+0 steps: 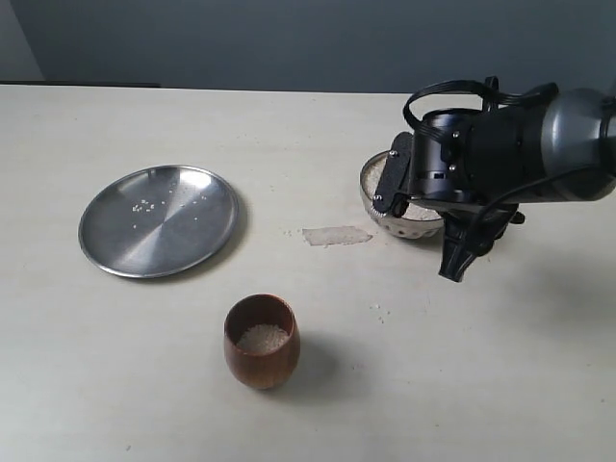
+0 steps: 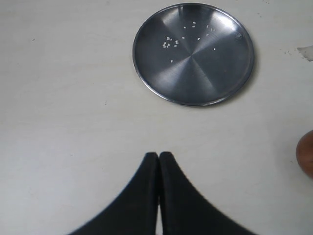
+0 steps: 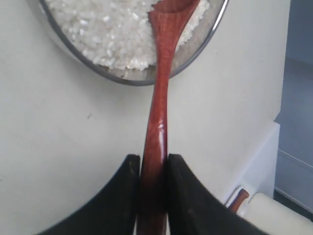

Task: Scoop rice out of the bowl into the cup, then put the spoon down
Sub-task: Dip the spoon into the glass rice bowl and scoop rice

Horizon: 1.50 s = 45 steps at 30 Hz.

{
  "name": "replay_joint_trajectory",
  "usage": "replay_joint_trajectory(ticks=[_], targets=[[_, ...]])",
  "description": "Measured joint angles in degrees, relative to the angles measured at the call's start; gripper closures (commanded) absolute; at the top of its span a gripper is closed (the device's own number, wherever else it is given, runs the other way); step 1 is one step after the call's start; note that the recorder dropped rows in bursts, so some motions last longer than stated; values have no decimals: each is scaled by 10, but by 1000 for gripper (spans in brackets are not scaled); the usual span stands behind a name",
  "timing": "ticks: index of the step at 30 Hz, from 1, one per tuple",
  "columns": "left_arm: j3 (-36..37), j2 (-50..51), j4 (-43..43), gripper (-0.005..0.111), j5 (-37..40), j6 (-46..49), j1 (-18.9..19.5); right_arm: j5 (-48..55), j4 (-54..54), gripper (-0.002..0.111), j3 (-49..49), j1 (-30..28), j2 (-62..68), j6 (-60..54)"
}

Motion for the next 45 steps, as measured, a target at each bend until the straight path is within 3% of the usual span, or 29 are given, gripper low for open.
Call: replay_joint_trajectory(ticks=[10, 45], targets=[[0, 0, 0, 106, 0, 0, 0, -27, 29, 109, 0, -1, -4, 54], [0, 0, 0, 106, 0, 0, 0, -91, 192, 109, 0, -35, -55, 57]])
